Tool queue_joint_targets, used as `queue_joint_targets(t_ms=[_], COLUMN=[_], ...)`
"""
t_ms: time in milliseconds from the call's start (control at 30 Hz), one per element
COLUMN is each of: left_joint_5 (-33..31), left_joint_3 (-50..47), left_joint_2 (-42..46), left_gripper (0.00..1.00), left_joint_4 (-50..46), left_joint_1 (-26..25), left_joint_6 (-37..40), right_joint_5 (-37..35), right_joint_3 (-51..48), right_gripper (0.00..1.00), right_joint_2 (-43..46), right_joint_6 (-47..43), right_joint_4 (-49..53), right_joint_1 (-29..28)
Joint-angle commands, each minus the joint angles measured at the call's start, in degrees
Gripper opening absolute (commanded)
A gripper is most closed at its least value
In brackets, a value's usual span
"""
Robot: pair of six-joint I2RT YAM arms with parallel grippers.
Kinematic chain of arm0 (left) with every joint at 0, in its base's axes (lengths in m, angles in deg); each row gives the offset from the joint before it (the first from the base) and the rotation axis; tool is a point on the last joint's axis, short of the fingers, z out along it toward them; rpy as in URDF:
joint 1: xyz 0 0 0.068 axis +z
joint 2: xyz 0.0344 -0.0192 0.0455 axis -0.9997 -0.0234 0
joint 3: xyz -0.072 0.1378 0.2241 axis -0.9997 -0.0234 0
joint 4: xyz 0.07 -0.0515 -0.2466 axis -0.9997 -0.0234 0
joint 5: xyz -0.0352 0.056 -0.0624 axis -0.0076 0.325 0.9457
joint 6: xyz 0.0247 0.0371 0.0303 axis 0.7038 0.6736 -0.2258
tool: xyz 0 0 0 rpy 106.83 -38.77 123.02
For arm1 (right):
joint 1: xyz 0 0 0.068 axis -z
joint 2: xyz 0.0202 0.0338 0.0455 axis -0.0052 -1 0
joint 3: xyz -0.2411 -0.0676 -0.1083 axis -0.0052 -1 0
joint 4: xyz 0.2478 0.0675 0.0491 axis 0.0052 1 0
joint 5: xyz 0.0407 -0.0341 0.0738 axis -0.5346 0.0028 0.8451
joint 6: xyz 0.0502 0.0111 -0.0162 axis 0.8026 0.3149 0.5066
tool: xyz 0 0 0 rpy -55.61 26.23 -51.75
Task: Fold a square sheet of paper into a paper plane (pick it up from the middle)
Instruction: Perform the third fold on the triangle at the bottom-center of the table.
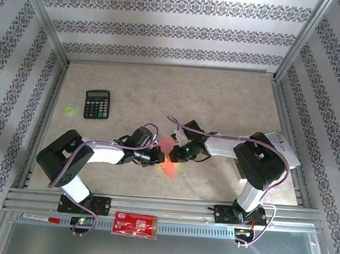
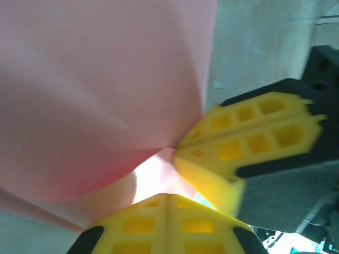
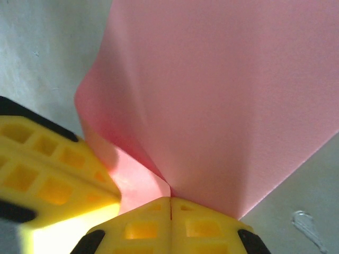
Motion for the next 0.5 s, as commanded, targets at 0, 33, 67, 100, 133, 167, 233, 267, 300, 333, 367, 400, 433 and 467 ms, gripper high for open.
queue_joint_targets(t_ms=[0,33,67,100,133,167,233,267,300,333,367,400,433,467], left_joint_5=[-1.1,-1.3,-1.1,-0.7,-0.3,0.1,0.1,-0.5,-0.9,-1.0,-0.7,-0.4,-0.2,-0.3], left_joint_3=[-1.1,-1.2,-1.1,-0.9,-0.5,-0.2,0.2,0.5,0.6,0.8,0.8,0.9,0.9,1.2], left_joint_2=[-1.1,-1.2,-1.2,-0.9,-0.5,0.1,1.6,2.3,2.6,2.7,2.4,2.1,1.7,1.2], left_gripper=[0.03,0.04,0.04,0.04,0.04,0.05,0.06,0.06,0.06,0.07,0.07,0.07,0.07,0.07], left_joint_4=[-1.5,-1.5,-1.4,-1.3,-1.0,-0.9,-1.2,-1.9,-2.5,-2.8,-2.8,-2.7,-2.8,-3.1], left_joint_1=[0.7,0.7,0.7,0.7,0.7,0.7,0.8,0.9,1.1,1.4,1.9,2.3,2.7,3.1], left_joint_6=[1.9,2.0,2.1,2.1,2.1,2.0,2.1,2.4,2.7,2.9,3.0,3.0,3.2,3.5], right_joint_5=[-8.7,-8.7,-8.7,-8.7,-8.7,-8.7,-8.8,-8.8,-8.7,-8.8,-8.7,-8.7,-8.6,-8.6], right_joint_3=[-2.9,-2.9,-2.9,-3.0,-2.9,-3.1,-3.3,-3.3,-3.4,-3.4,-3.3,-3.2,-3.3,-3.3], right_gripper=[0.00,0.00,0.00,0.00,0.00,0.00,0.00,0.00,0.00,0.00,0.00,0.00,0.00,0.00], right_joint_2=[-5.3,-5.3,-5.3,-5.4,-5.5,-5.4,-5.3,-5.2,-5.2,-5.2,-5.2,-5.2,-5.3,-5.3], right_joint_6=[-1.7,-1.8,-1.8,-1.8,-1.8,-1.8,-1.8,-1.8,-1.8,-1.8,-1.7,-1.8,-1.8,-1.8], right_joint_4=[6.2,6.3,6.2,6.2,6.3,6.1,6.2,6.1,6.0,6.1,6.1,6.1,6.0,6.0], right_joint_1=[-1.3,-1.3,-1.3,-1.3,-1.3,-1.3,-1.2,-1.1,-1.2,-1.2,-1.1,-1.2,-1.1,-1.1])
